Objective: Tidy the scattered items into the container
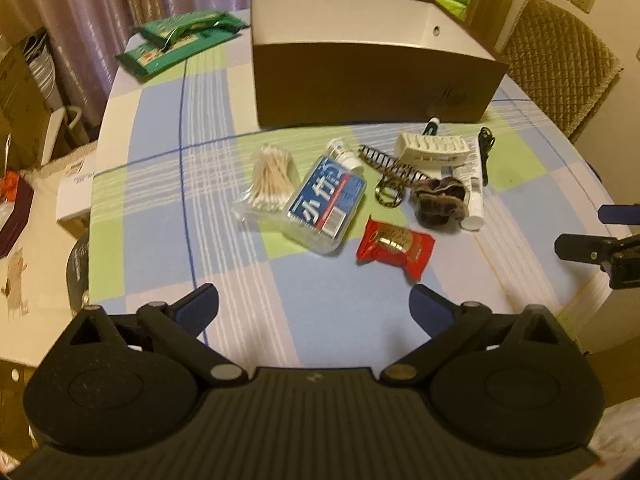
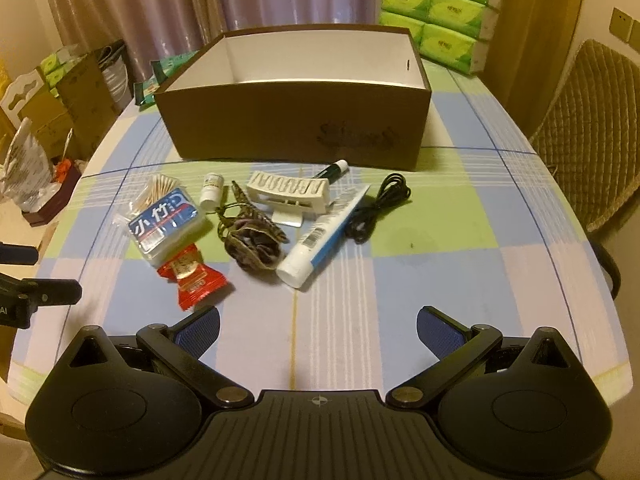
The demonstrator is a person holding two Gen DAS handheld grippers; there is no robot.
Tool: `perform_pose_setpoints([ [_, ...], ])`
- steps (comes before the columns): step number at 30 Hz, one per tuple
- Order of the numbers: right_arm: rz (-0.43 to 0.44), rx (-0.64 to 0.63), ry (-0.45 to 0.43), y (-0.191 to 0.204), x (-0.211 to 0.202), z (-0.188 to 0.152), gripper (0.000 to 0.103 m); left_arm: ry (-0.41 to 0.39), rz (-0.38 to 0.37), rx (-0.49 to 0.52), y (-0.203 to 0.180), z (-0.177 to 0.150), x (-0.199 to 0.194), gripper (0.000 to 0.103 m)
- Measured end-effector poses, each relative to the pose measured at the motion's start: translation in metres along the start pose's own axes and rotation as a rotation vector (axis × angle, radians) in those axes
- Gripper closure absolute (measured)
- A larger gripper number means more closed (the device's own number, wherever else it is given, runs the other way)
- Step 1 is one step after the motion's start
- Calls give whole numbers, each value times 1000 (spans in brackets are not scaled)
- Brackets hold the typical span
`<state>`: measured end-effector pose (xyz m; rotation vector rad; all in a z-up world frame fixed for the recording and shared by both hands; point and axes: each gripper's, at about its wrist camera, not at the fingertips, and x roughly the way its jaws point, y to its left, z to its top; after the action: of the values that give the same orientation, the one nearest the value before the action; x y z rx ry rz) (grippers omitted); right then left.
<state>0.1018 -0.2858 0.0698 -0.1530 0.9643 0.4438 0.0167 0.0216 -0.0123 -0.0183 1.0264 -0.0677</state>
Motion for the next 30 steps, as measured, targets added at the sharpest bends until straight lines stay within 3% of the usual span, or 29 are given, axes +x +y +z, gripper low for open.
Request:
perform_pose_setpoints([
  [12, -9, 28, -2, -32, 9, 10, 2, -41, -3, 125, -14, 25, 31, 27],
  [18, -20, 55, 11, -56, 15, 16, 2, -27, 0, 212, -21, 39, 56, 32],
  [21, -24, 70, 25, -67, 19, 17, 2, -10, 6, 233, -25, 46, 69, 39],
  [30, -27, 107, 57, -95, 31, 20, 2, 35, 74, 287, -34, 61, 105, 36],
])
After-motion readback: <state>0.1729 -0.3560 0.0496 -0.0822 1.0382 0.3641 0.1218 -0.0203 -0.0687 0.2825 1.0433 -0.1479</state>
